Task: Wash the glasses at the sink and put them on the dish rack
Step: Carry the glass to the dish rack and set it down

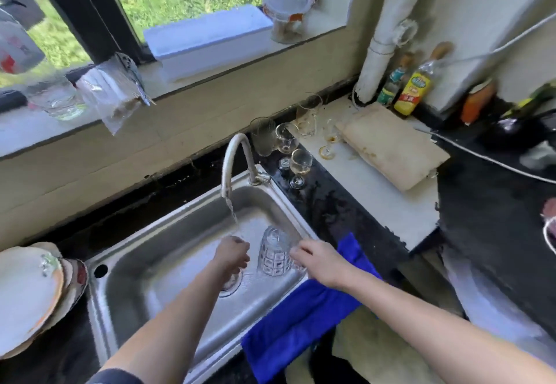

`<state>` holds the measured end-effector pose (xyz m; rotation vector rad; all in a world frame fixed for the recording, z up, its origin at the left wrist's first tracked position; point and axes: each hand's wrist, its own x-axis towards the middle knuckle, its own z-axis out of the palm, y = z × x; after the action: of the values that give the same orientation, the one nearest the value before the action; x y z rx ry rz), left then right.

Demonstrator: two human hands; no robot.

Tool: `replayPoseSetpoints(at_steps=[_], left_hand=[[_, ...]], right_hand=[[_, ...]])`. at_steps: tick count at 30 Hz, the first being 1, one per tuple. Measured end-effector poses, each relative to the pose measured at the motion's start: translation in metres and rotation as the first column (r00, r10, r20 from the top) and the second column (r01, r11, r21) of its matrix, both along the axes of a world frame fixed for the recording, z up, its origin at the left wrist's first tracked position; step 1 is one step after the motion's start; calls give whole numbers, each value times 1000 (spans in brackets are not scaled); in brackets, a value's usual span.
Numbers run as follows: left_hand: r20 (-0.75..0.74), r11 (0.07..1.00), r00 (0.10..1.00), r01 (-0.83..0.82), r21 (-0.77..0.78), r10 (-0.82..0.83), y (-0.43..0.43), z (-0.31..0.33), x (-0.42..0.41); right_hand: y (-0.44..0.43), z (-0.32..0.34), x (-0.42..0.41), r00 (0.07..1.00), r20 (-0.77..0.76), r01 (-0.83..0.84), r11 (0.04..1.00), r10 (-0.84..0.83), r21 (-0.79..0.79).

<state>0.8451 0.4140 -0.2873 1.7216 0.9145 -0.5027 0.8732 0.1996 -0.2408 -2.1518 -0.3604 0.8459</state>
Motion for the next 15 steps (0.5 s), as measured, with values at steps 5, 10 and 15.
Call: replayPoseSetpoints(at_steps=[5,10,15], left_hand=[[88,890,901,397,226,-424,-80,17,15],[102,604,634,659,449,-767,-198,44,4],[91,334,337,789,516,-937,-343,54,-34]], right_hand=[[-78,12,-39,937,-29,348,937,-348,18],[-187,17,-89,796,0,605,796,-605,8],[-314,20,-164,628,81,778,627,-774,-39]])
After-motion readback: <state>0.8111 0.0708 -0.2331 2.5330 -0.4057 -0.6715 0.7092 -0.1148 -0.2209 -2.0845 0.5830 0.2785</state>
